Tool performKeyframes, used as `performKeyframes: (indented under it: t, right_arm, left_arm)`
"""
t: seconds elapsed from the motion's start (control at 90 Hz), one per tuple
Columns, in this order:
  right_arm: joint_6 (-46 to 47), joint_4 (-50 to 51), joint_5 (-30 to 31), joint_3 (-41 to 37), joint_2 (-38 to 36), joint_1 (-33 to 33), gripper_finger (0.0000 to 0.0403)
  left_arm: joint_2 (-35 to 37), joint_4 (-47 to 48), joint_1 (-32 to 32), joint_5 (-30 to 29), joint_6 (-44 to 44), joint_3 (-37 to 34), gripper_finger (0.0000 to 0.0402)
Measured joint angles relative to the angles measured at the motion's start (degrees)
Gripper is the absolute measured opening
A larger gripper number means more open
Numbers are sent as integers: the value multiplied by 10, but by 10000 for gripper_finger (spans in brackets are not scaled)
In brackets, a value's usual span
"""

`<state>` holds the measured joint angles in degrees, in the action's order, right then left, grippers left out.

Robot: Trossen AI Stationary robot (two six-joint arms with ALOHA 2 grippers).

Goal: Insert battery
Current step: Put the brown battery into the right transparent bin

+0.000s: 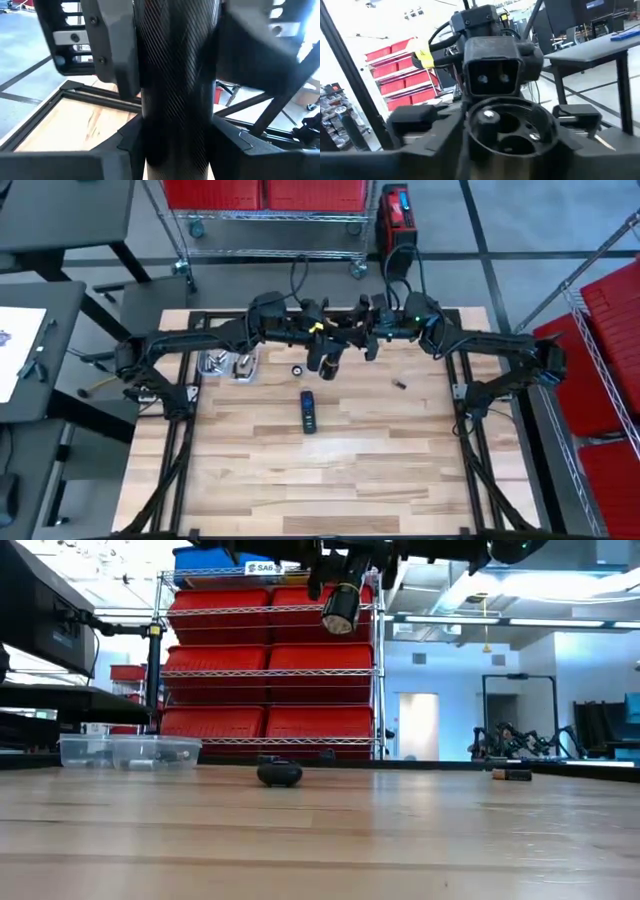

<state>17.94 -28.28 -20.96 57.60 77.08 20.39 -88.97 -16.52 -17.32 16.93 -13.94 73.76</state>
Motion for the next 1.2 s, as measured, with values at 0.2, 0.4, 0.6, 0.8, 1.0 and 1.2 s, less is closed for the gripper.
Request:
performKeyframes:
  t: [0.2,0.4,0.6,0.8,1.0,1.2]
  right_arm:
    - [-38,18,-1,1,-2,0,137]
    - [-110,117,-9,0,-13,16,136]
    - [-175,208,51,-6,-18,23,136]
    - [-204,184,82,-58,-18,22,136]
    - [-217,108,135,-142,-1,22,136]
    - [-228,81,136,-174,15,15,136]
  left_arm:
    - [1,10,-1,2,12,0,135]
    - [2,133,-5,-3,31,3,183]
    - [2,328,-22,-2,21,2,277]
    - [2,449,-27,-1,19,1,287]
    - [2,455,-27,0,7,1,285]
    - [2,456,-27,0,2,1,285]
